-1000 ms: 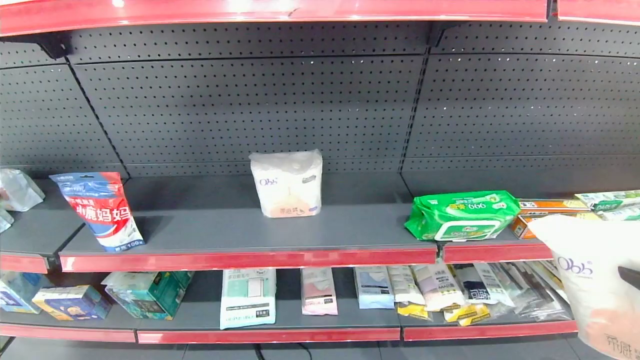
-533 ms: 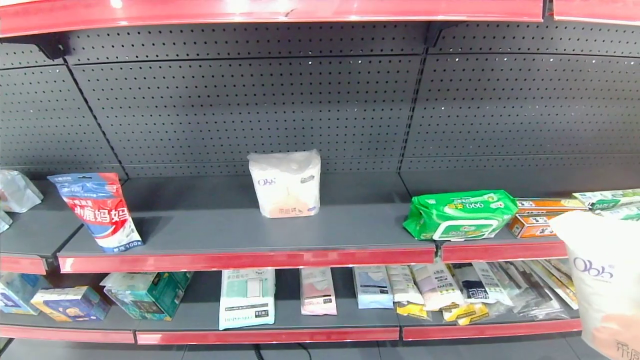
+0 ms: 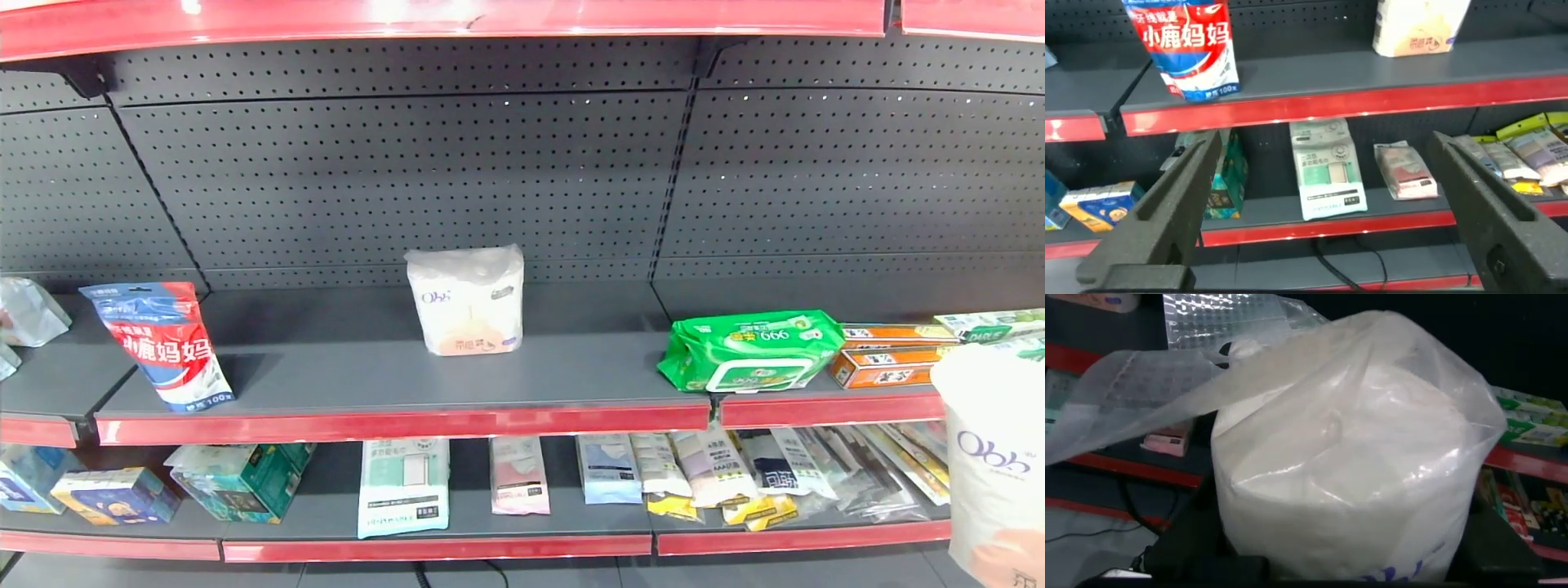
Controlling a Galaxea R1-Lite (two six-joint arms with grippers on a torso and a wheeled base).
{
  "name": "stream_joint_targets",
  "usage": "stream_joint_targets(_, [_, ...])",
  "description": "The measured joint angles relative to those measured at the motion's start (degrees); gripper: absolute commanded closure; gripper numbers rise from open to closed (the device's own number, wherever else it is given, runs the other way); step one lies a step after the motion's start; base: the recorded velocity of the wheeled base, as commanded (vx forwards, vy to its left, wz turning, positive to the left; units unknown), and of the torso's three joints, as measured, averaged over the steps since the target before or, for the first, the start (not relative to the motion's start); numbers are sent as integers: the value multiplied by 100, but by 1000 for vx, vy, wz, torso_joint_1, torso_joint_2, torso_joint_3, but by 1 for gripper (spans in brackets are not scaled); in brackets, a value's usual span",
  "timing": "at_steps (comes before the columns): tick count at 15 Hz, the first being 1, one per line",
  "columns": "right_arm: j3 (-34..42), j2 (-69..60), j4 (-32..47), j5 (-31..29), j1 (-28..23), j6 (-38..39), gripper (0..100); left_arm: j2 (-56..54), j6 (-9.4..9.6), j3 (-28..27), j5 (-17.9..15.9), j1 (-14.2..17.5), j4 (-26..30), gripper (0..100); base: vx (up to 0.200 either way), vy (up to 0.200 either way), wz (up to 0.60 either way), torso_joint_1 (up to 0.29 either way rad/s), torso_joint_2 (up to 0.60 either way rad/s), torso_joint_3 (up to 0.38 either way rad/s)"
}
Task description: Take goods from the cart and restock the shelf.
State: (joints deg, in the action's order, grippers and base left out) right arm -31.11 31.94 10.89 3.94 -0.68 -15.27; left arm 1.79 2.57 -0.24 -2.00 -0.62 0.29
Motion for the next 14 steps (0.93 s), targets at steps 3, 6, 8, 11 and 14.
stream_joint_targets(3, [11,-13,0,-9,0,1,100,-59,0,6,-2,27,-2,0,0,0,0,0,0,0])
stream_joint_targets(6, [18,-9,11,-9,-2,-7,100,-95,-1,9,0,29,-7,0,200,0,0,-4,-2,5])
stream_joint_targets(8, [18,-11,9,-9,0,-10,100,-108,-4,15,1,33,-5,0,200,0,0,5,-5,0])
stream_joint_targets(11, [18,-5,13,-20,-2,-10,100,-130,-12,17,6,38,-11,0,0,0,0,0,0,0])
stream_joint_targets(14, [35,-49,4,-13,-5,4,100,-144,-244,17,69,44,-7,0,0,0,0,0,0,0])
